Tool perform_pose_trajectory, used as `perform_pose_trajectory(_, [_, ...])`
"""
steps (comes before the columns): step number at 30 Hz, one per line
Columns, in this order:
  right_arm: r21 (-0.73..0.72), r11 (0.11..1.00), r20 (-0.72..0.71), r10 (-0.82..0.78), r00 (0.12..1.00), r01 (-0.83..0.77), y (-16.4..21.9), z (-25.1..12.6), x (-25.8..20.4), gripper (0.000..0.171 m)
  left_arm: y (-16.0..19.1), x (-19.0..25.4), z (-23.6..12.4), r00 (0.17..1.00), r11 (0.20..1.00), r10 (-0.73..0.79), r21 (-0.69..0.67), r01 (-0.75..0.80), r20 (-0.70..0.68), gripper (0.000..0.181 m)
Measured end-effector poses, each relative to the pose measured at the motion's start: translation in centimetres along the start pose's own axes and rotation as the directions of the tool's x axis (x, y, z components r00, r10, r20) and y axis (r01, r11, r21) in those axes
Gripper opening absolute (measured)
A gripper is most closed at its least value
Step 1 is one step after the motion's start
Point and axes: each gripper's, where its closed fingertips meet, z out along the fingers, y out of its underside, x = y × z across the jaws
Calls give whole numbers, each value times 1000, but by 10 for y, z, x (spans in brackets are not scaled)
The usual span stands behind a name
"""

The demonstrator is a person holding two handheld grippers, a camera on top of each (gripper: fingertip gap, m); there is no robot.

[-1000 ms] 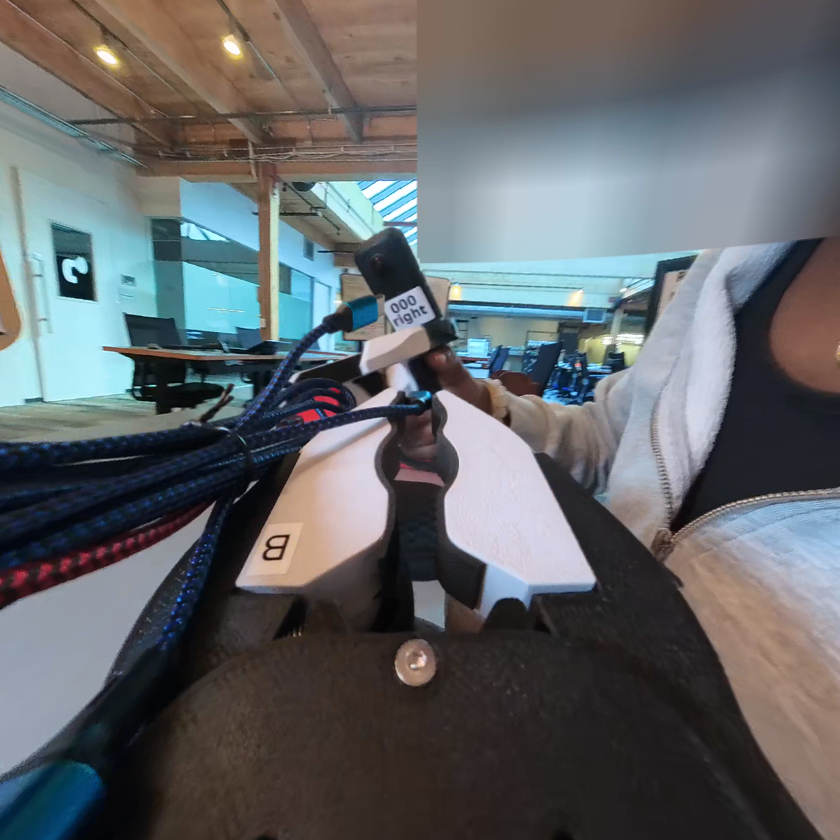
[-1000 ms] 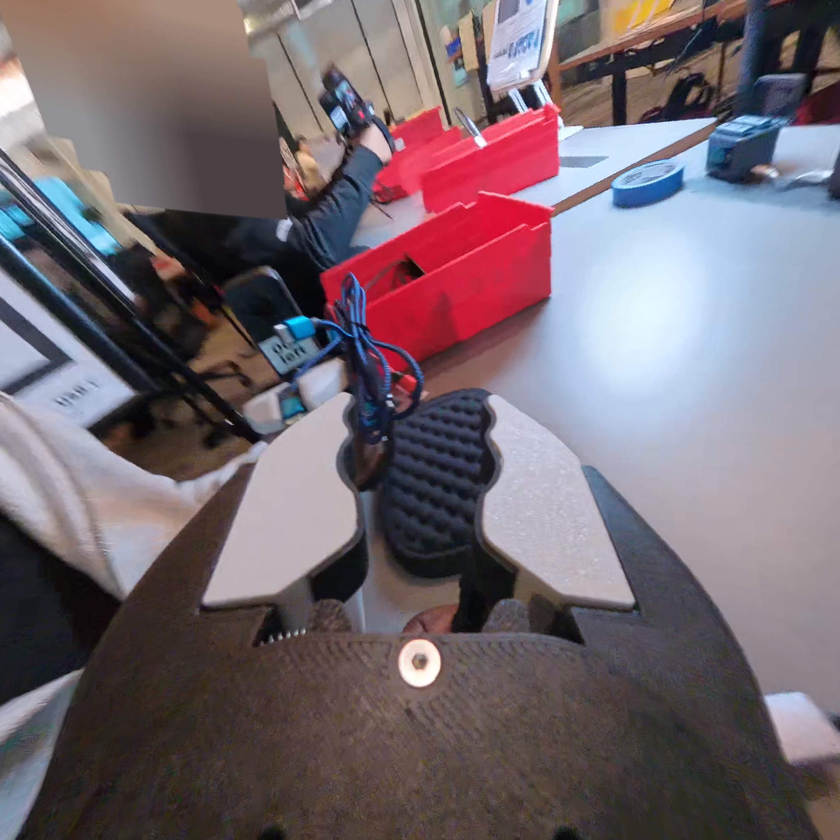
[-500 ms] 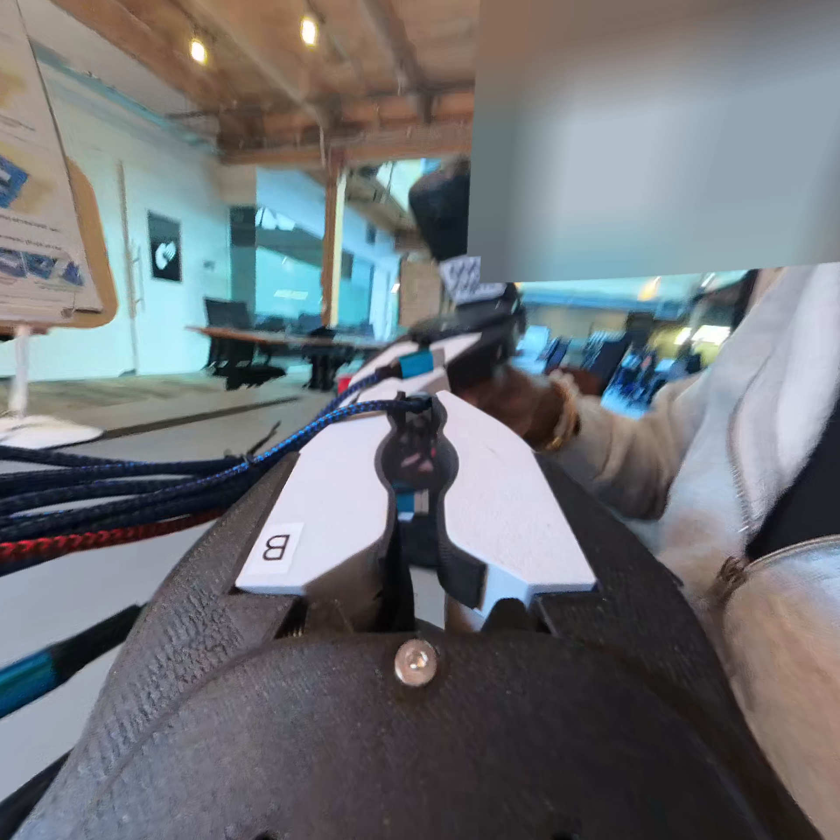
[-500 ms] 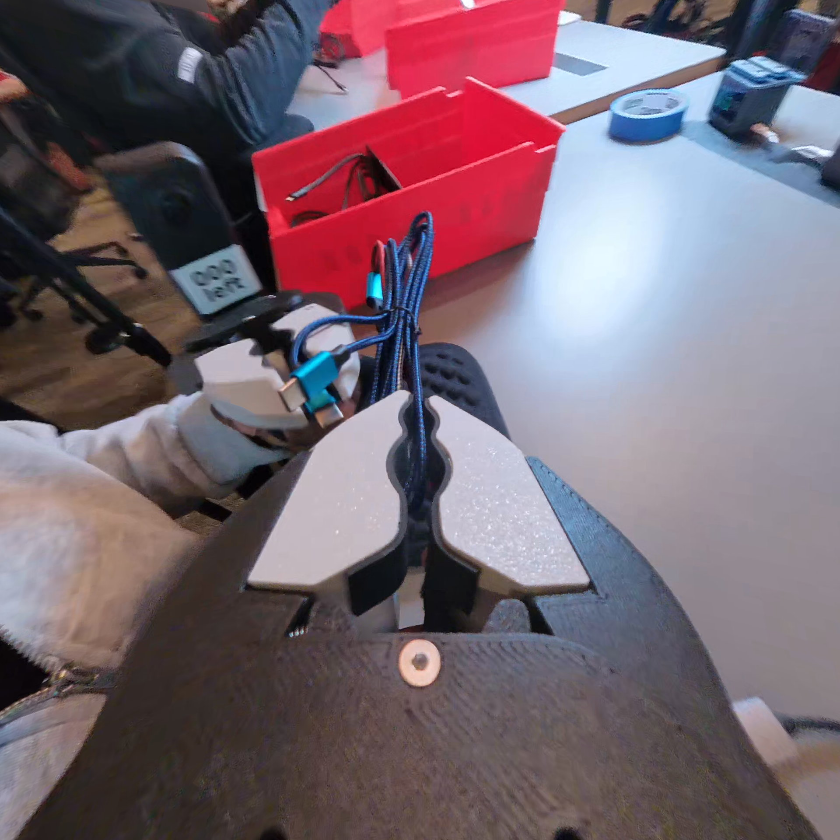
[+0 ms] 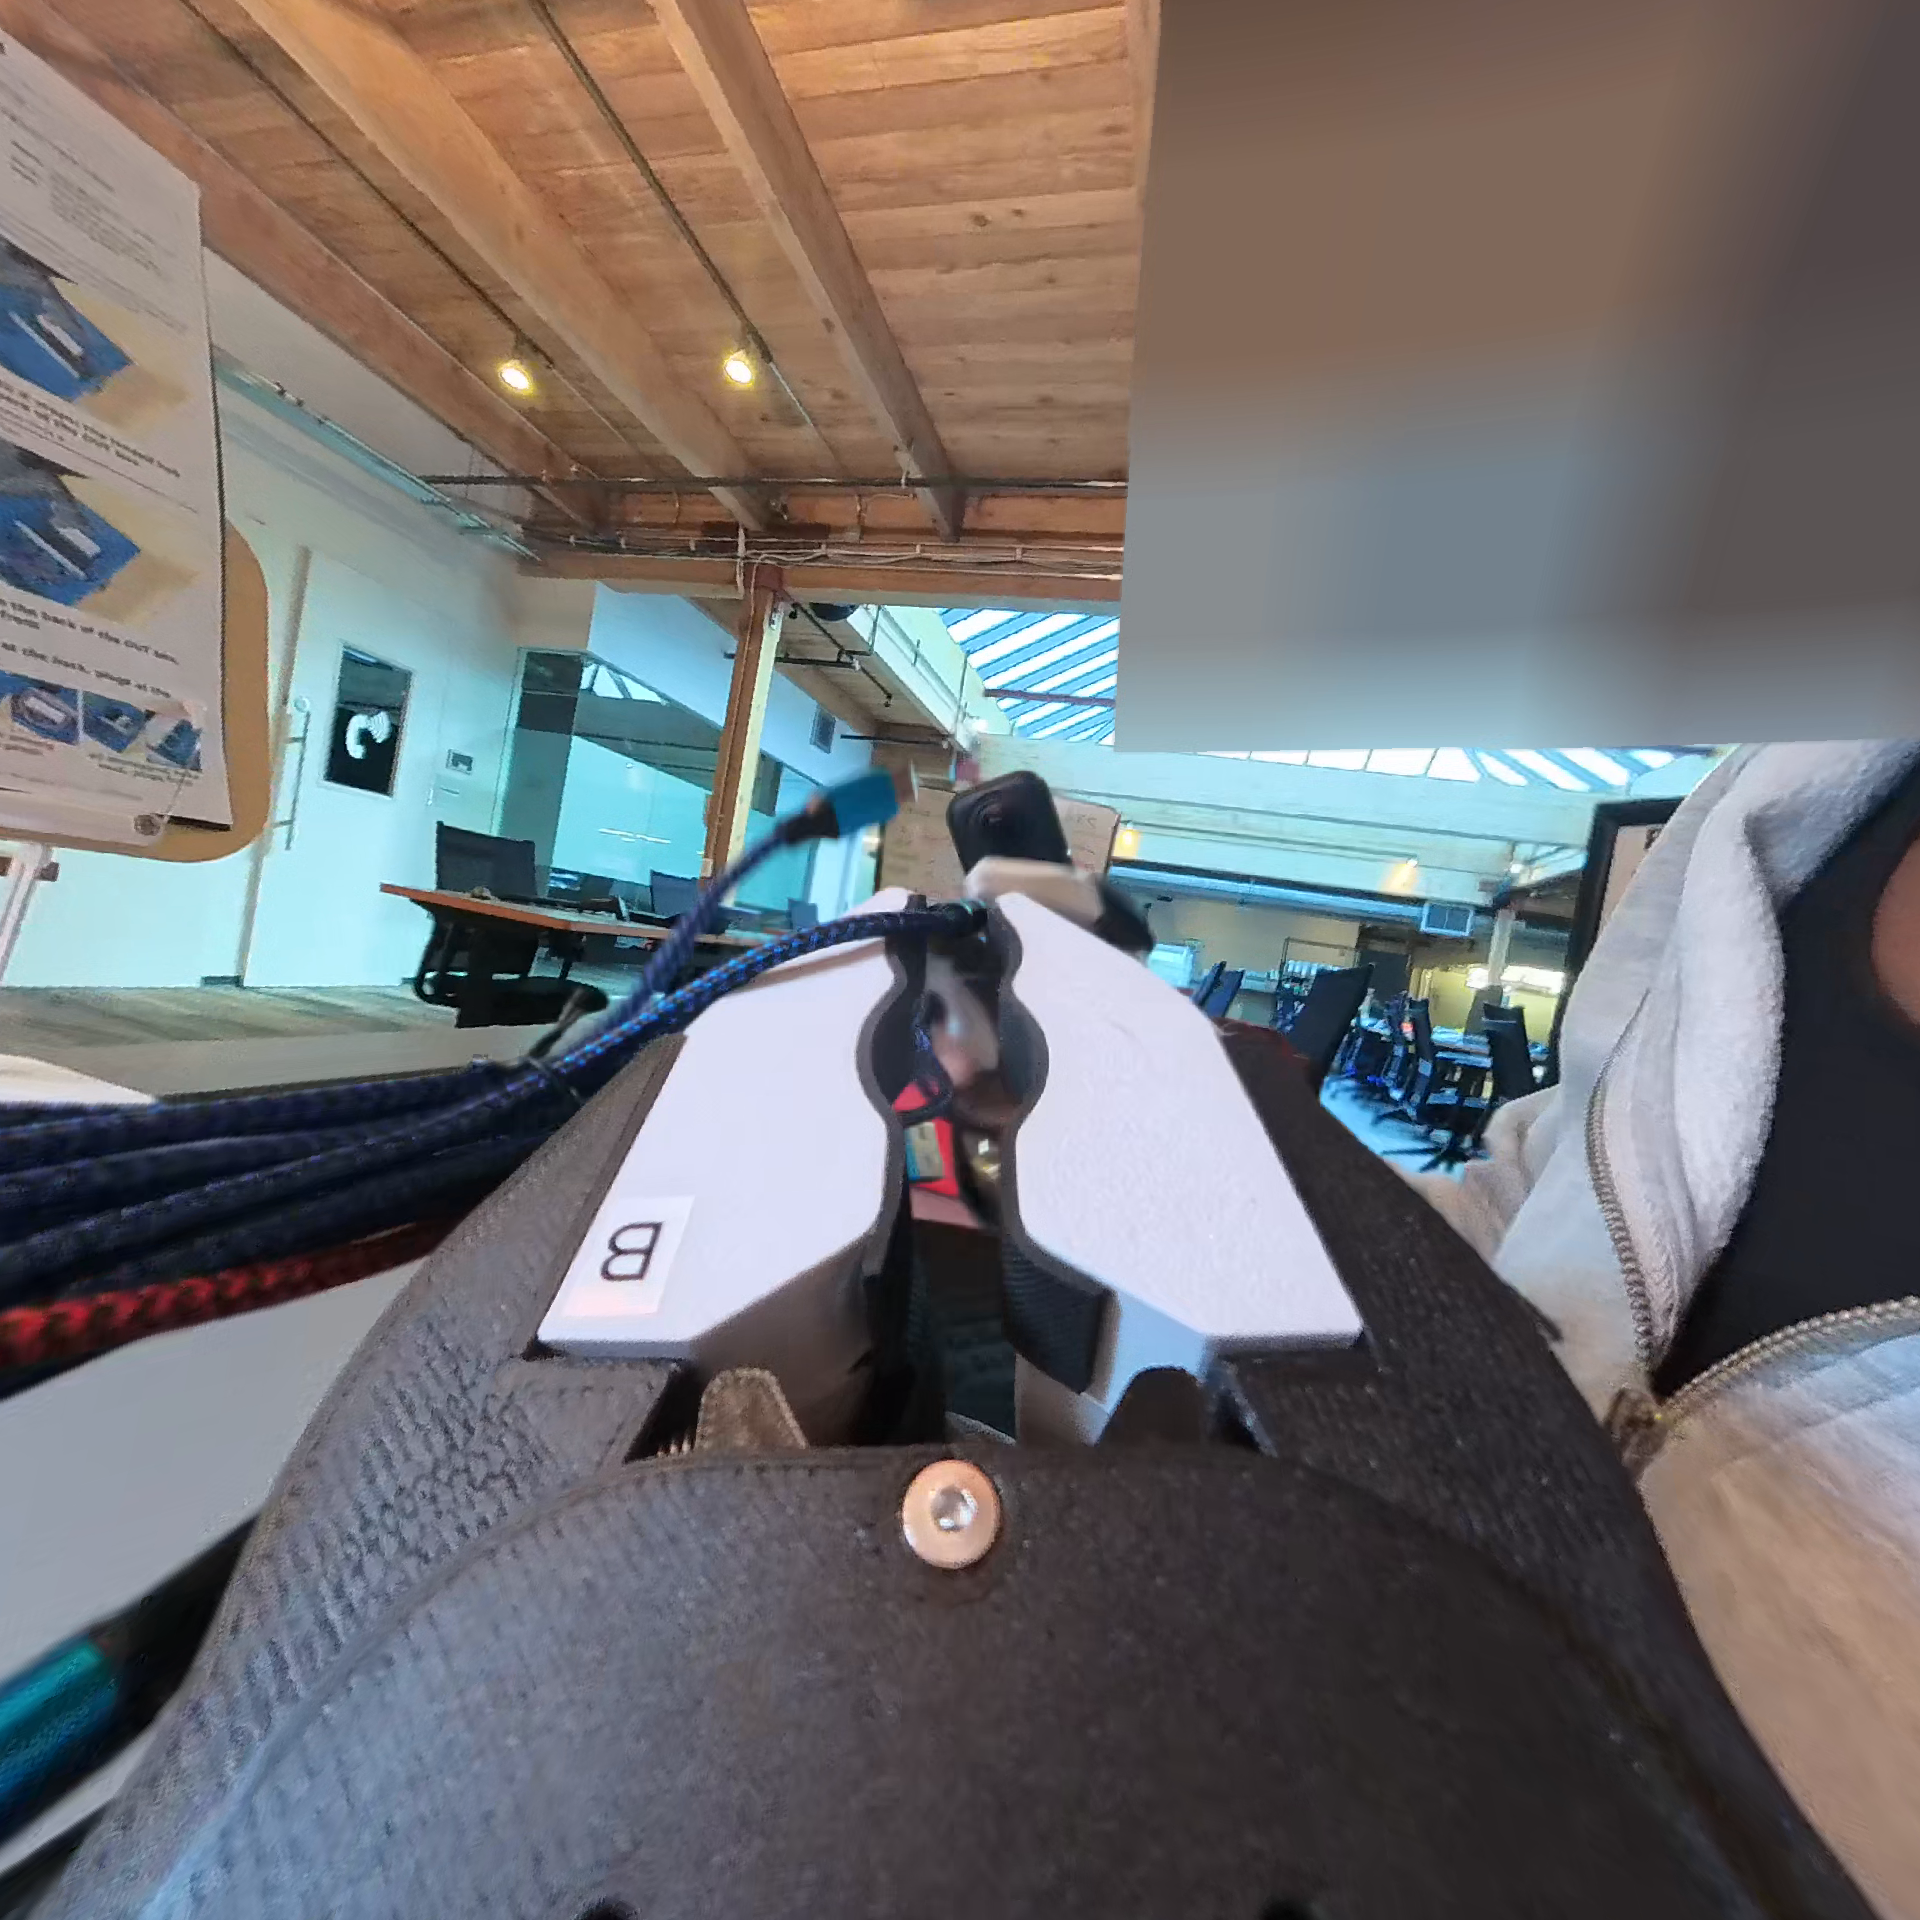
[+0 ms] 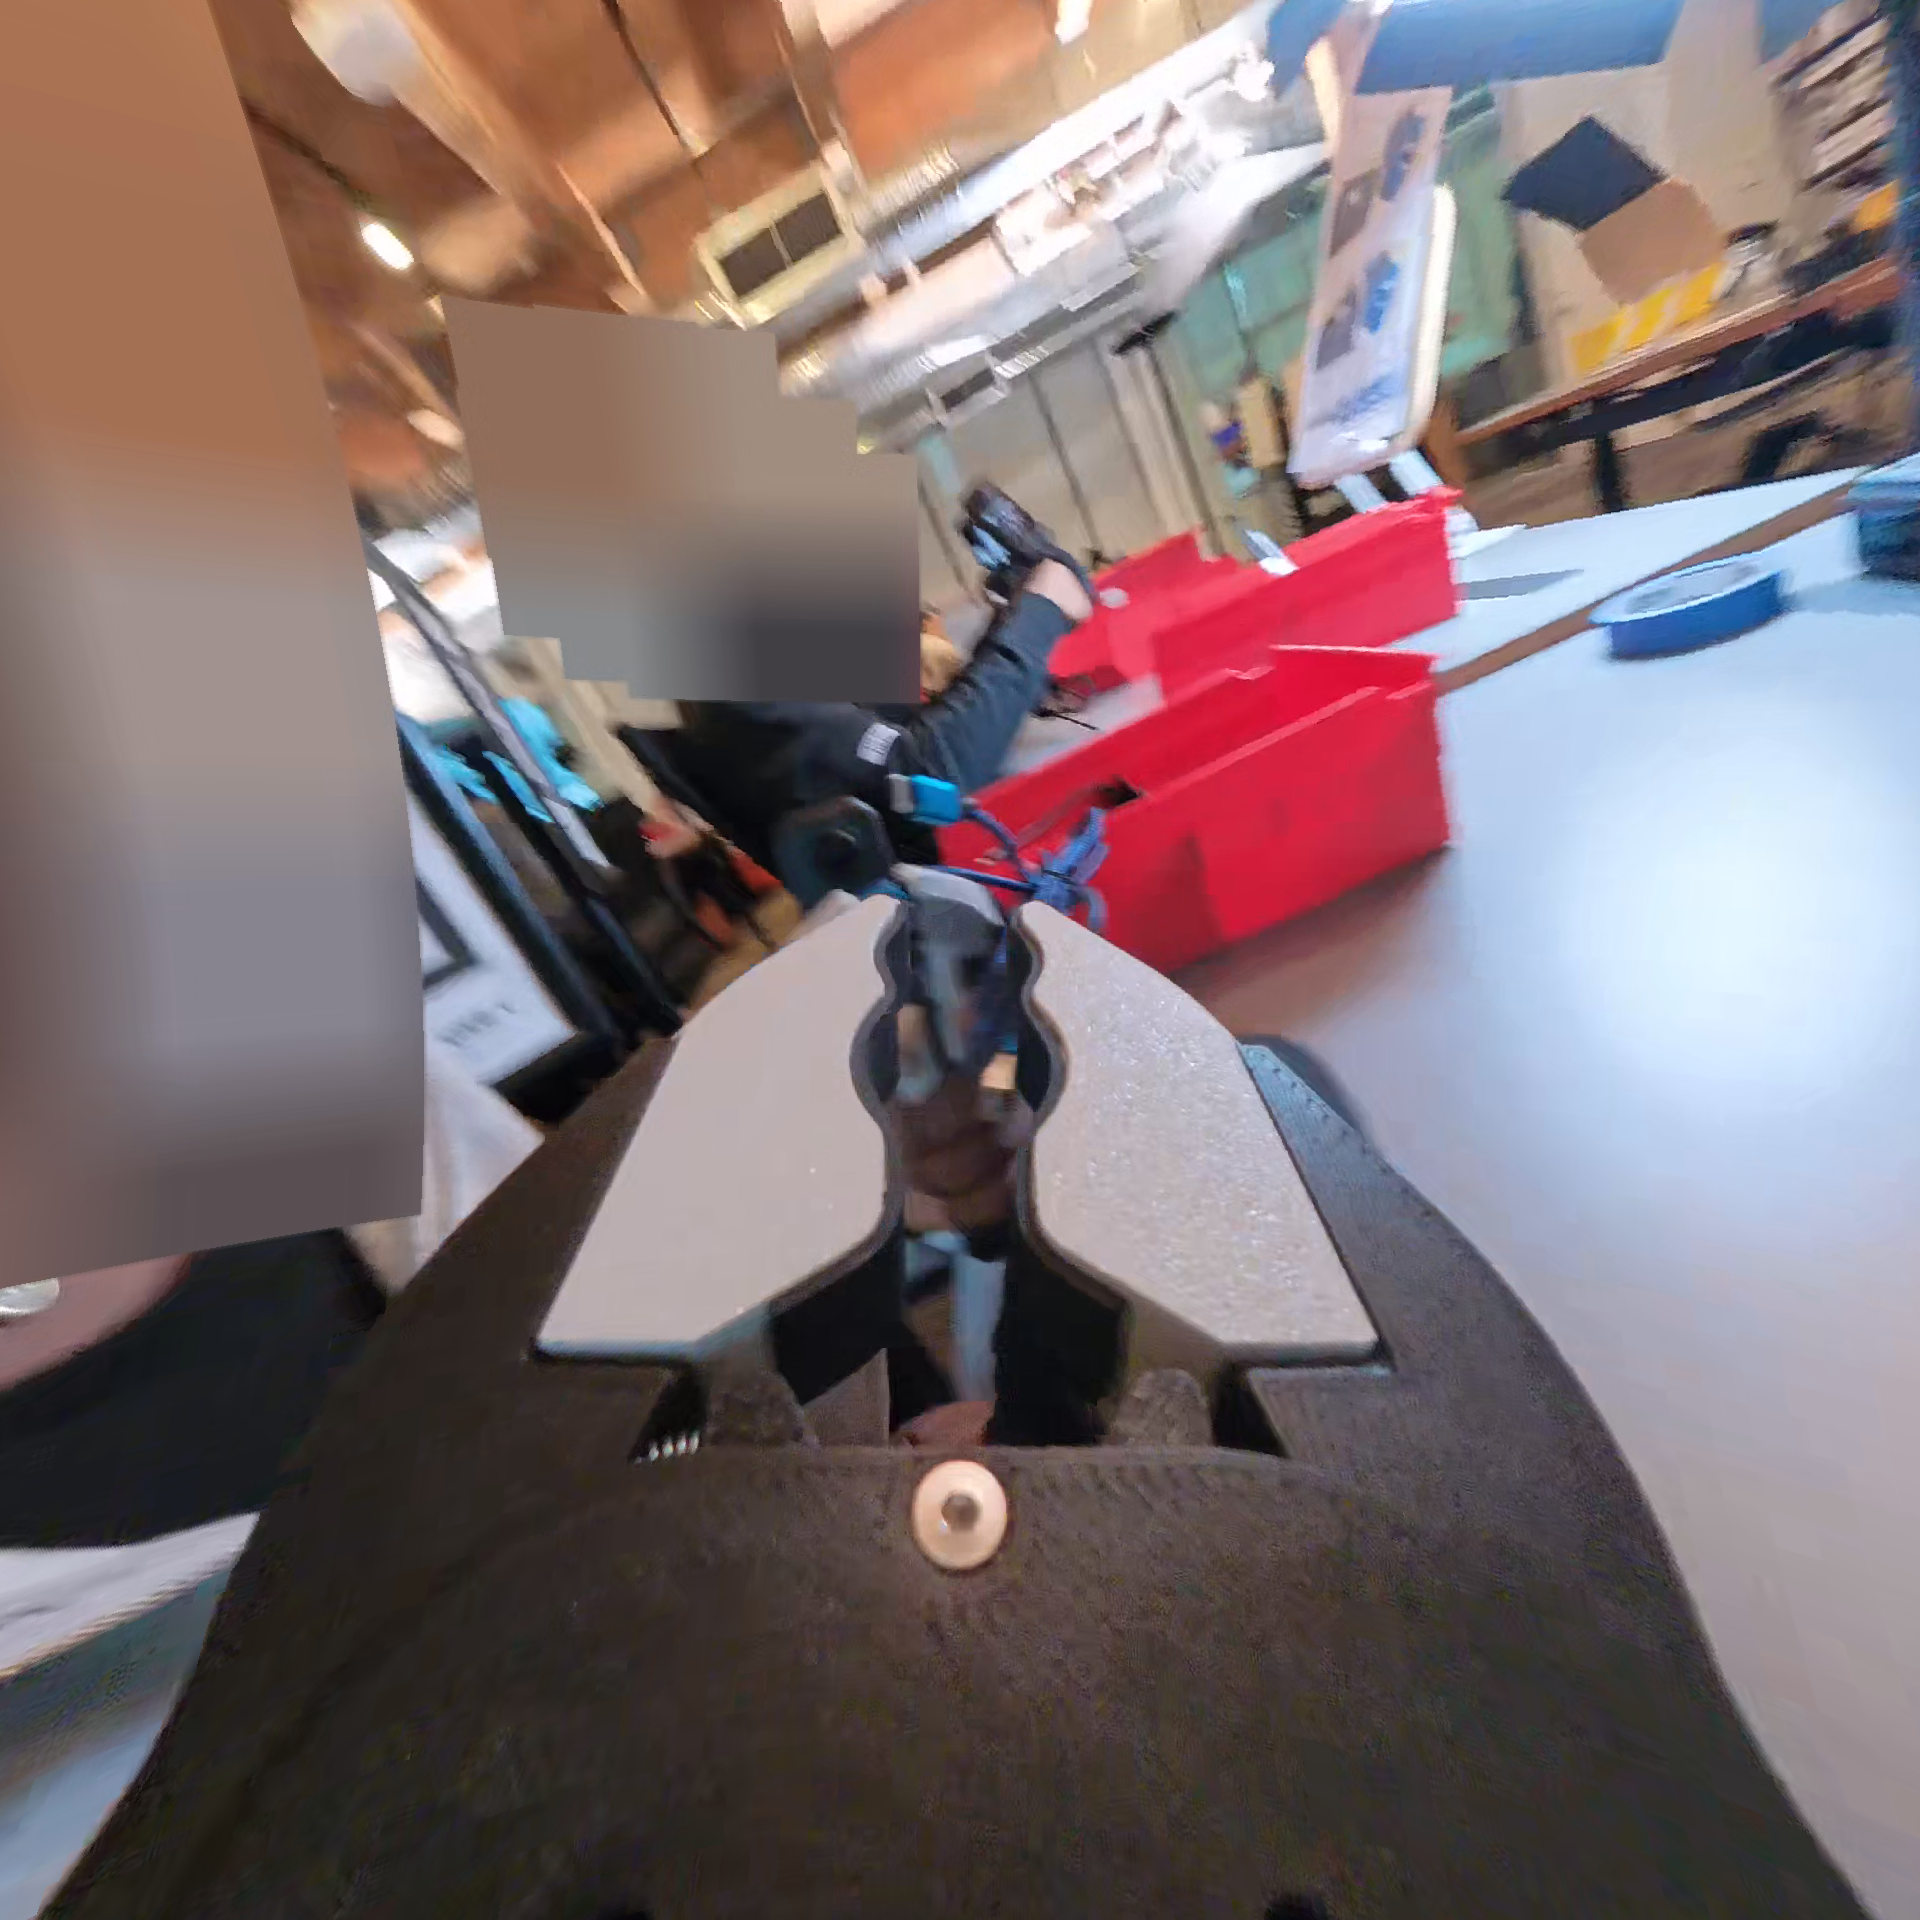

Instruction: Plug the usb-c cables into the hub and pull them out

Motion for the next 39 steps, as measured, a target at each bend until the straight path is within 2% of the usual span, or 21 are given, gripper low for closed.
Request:
perform_pose_trajectory(3, [45,993,121,102,987,-108,-6,1,-24,13,8,0,1,1000,999,31,-36,-30,7,11])
perform_pose_trajectory(5, [40,999,139,16,990,-22,-3,6,-34,13,10,3,2,1000,999,9,-37,-9,-17,11])
perform_pose_trajectory(9, [17,975,46,-221,974,221,-4,22,-28,7,20,11,5,997,996,-11,-88,4,-75,11])
perform_pose_trajectory(12, [-126,943,-9,-310,951,307,11,34,-10,0,21,19,7,992,996,-34,-83,25,-120,15])
perform_pose_trajectory(15, [-276,843,-48,-491,870,461,39,38,9,0,15,19,6,986,995,-95,-23,93,-135,14])
perform_pose_trajectory(18, [-350,783,-72,-570,819,514,62,39,20,0,14,17,4,977,987,-157,20,161,-144,12])
perform_pose_trajectory(20, [-327,819,-99,-527,844,472,66,39,22,0,17,15,3,977,986,-162,16,165,-136,11])
perform_pose_trajectory(24, [-207,931,-153,-333,930,299,65,39,23,0,14,15,3,970,976,-203,58,212,-135,12])
perform_pose_trajectory(28, [-171,932,-329,-360,873,320,68,38,44,0,16,19,5,925,928,-331,113,355,-185,16])
perform_pose_trajectory(30, [-167,942,-362,-332,871,290,71,37,45,0,20,19,7,935,939,-311,97,330,-171,15])
perform_pose_trajectory(32, [-164,958,-327,-277,903,234,69,31,37,12,19,19,6,948,952,-275,93,292,-161,15])
perform_pose_trajectory(35, [-160,975,-284,-196,939,155,47,2,25,32,17,15,4,968,968,-218,97,231,-124,11])
perform_pose_trajectory(37, [-147,984,-296,-137,945,97,26,-28,25,34,16,13,3,976,976,-190,92,200,-103,11])
perform_pose_trajectory(39, [-144,988,-364,1,931,-57,13,-64,40,38,17,12,4,983,982,-162,79,169,-92,11])
